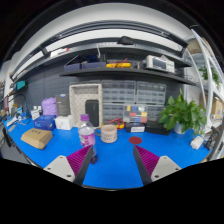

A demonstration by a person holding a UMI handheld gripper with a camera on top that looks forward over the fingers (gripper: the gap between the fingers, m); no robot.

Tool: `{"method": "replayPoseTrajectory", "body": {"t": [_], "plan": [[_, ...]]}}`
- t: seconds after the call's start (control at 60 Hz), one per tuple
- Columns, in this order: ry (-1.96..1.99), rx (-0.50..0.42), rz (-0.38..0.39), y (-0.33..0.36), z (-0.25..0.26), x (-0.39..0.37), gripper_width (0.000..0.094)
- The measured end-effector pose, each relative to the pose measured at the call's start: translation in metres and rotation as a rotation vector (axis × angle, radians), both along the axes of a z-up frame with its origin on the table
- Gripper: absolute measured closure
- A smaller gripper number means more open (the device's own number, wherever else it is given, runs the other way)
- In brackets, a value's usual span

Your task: Pour water

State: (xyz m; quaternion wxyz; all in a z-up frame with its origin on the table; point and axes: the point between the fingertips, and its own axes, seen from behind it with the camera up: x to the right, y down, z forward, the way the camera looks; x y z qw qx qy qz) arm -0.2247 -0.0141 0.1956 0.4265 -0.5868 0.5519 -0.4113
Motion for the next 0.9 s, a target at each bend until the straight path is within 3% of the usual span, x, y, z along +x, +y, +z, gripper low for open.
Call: {"method": "replayPoseTrajectory", "body": {"t": [0.25,0.65,0.733,0.8,0.833,0.9], "plan": [[0.061,0.006,0.110,0.081,-0.063,0.040,0.0099],[0.041,-0.033,0.077,0.116,-0.098,0.143,0.0098],[-0.002,-0.026,0.069,0.120,-0.101,0.160,0.0153],[-0.056,-0.014,0.055,0.121,-0.099,0.172,0.0253],[-0.085,-0.007,0.028,0.116,-0.095,0.176,0.0412],[-0.100,0.018,0.018,0.115,-0.095,0.179,0.0445]]}}
